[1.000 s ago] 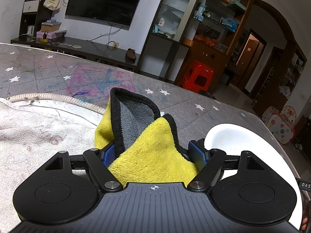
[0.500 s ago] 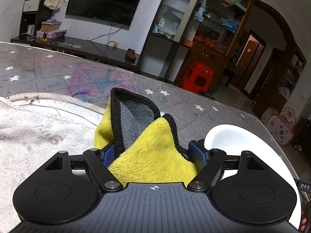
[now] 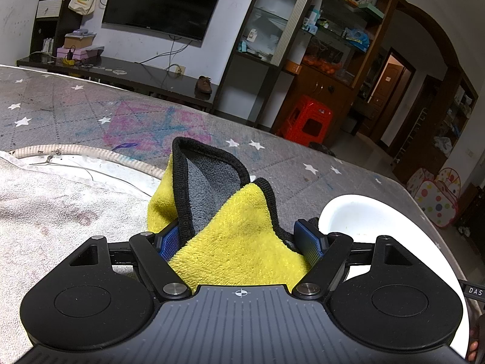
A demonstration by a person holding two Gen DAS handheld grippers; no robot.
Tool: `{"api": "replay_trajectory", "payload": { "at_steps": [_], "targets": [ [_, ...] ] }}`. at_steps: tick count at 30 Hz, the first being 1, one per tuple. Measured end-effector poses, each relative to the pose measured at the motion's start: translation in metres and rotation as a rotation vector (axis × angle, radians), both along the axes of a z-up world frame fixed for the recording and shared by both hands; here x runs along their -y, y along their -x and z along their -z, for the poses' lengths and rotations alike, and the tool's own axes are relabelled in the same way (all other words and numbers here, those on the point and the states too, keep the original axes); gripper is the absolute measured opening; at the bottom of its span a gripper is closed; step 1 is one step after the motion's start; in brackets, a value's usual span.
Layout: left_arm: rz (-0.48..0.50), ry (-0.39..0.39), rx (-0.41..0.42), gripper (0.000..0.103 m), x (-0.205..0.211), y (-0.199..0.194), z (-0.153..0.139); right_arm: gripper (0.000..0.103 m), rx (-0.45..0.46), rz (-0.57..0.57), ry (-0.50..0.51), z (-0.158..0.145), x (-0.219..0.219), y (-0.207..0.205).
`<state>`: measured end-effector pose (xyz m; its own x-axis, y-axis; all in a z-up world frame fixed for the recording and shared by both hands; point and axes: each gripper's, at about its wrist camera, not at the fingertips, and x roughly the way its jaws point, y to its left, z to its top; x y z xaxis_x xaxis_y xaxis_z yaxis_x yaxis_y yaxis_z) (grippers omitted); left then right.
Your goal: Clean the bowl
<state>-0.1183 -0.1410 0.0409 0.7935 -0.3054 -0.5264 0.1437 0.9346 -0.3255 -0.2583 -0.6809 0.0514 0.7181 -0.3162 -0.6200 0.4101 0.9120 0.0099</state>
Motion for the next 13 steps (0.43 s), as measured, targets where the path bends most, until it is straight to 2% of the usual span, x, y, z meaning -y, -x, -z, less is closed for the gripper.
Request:
{"api": "replay_trajectory", "payload": {
  "at_steps": [13],
  "targets": [
    [0.0,0.001,0.0,0.078,-0.0005,0.0,-0.0004,0.103,0.0,0.0,0.0,0.0001,-0.0001,0.0]
  ]
}}
